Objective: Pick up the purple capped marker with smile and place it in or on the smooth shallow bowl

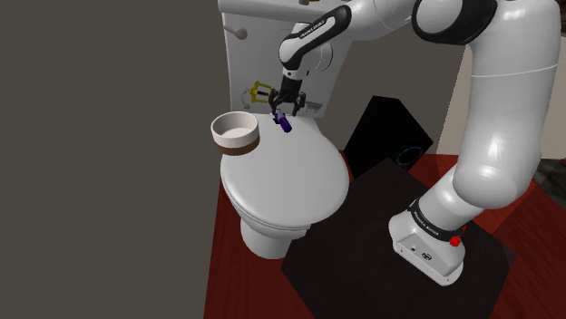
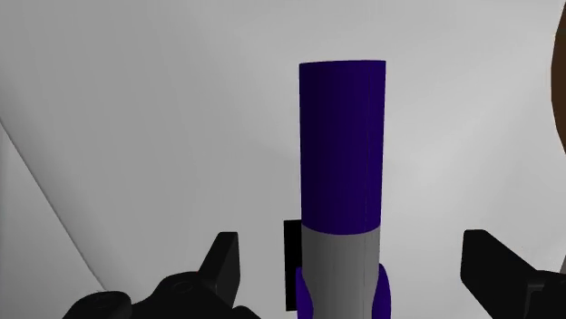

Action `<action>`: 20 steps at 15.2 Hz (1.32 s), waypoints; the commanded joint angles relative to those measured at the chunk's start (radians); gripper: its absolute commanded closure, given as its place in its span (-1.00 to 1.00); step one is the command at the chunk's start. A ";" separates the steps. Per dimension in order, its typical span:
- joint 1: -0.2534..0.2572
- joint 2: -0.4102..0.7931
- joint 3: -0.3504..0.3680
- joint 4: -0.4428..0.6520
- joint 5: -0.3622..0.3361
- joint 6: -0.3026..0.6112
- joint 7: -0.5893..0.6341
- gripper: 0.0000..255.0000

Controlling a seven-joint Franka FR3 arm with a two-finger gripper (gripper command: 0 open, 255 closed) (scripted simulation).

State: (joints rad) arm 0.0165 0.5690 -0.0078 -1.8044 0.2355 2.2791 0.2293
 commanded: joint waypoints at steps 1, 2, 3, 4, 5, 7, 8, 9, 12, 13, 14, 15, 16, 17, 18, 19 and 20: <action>0.001 0.017 0.002 -0.001 0.003 0.018 -0.001 -1.00; 0.002 0.025 0.003 -0.002 0.004 0.027 -0.002 -1.00; 0.003 0.034 0.004 -0.003 0.006 0.037 -0.003 -1.00; 0.004 0.042 0.006 -0.004 0.007 0.047 -0.004 -1.00; 0.004 0.047 0.006 -0.004 0.008 0.053 -0.005 -1.00; 0.004 0.047 0.006 -0.004 0.008 0.052 -0.005 -1.00; 0.004 0.047 0.006 -0.004 0.008 0.052 -0.005 -1.00; 0.004 0.047 0.006 -0.004 0.008 0.052 -0.005 -1.00; 0.004 0.047 0.006 -0.004 0.008 0.052 -0.005 -1.00; 0.004 0.047 0.006 -0.004 0.008 0.052 -0.005 1.00; 0.004 0.047 0.006 -0.004 0.008 0.052 -0.005 1.00; 0.004 0.047 0.006 -0.004 0.008 0.052 -0.005 1.00; 0.004 0.047 0.006 -0.005 0.008 0.053 -0.005 1.00; 0.004 0.047 0.006 -0.005 0.008 0.053 -0.004 1.00; 0.004 0.047 0.006 -0.005 0.008 0.053 -0.004 1.00; 0.004 0.047 0.006 -0.005 0.008 0.053 -0.004 1.00; 0.004 0.047 0.006 -0.005 0.008 0.053 -0.004 1.00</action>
State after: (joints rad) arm 0.0208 0.6152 -0.0016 -1.8091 0.2436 2.3327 0.2249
